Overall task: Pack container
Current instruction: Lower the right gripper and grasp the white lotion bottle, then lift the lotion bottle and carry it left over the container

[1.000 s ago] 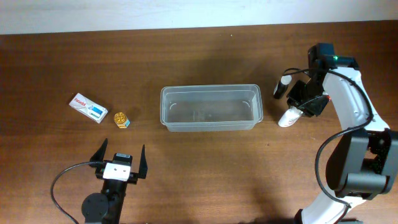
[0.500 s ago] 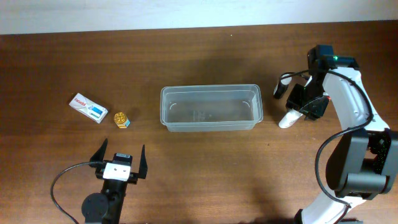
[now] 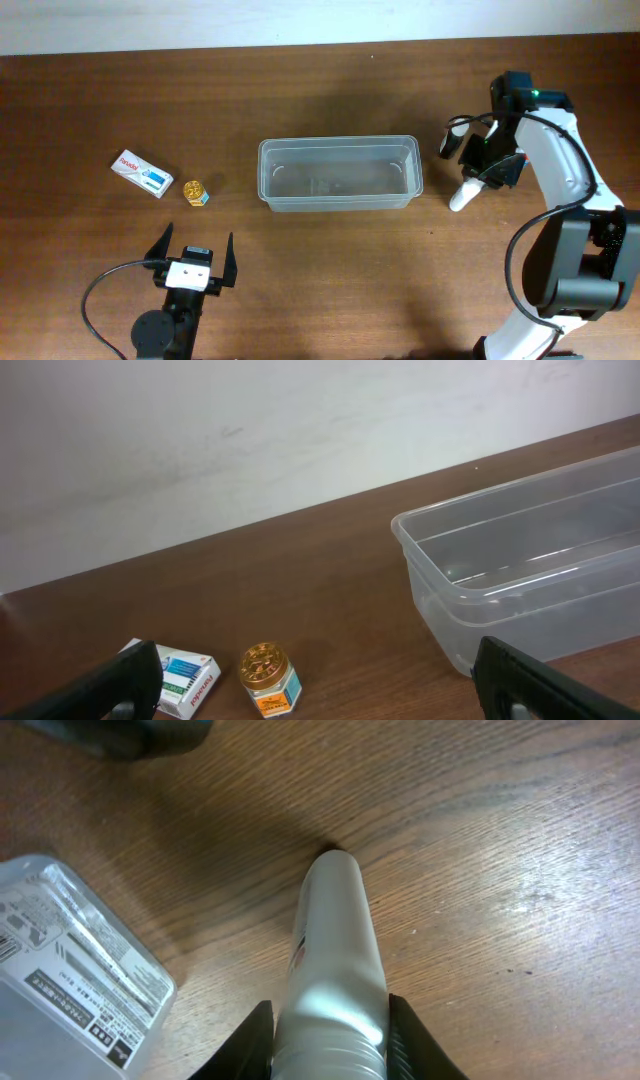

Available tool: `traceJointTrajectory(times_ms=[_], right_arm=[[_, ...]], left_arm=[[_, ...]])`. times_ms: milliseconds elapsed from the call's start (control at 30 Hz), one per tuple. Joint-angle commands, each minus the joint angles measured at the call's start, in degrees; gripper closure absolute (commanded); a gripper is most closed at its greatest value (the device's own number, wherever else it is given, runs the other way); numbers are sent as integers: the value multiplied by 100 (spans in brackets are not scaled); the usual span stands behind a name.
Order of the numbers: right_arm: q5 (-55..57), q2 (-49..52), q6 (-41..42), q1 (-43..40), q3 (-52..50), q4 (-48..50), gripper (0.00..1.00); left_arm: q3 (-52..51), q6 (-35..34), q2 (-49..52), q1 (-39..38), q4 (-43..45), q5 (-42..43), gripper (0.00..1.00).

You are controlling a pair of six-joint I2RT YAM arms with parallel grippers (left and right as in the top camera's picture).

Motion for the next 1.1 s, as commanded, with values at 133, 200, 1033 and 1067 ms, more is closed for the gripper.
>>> traceJointTrajectory(times_ms=[133, 200, 1033, 1067], right_arm=[[-48, 50, -155, 101, -26, 13, 73], [-48, 33, -275, 101, -15, -52, 73], [37, -846, -1331, 780, 1840, -1325, 73], [50, -881, -1331, 861, 1930, -1344, 73]], left_arm=[[-13, 68, -50, 35, -31, -24, 1], [-13, 68, -50, 35, -31, -24, 1], [-13, 70, -50, 35, -31, -24, 1], [-13, 68, -50, 35, -31, -24, 1]])
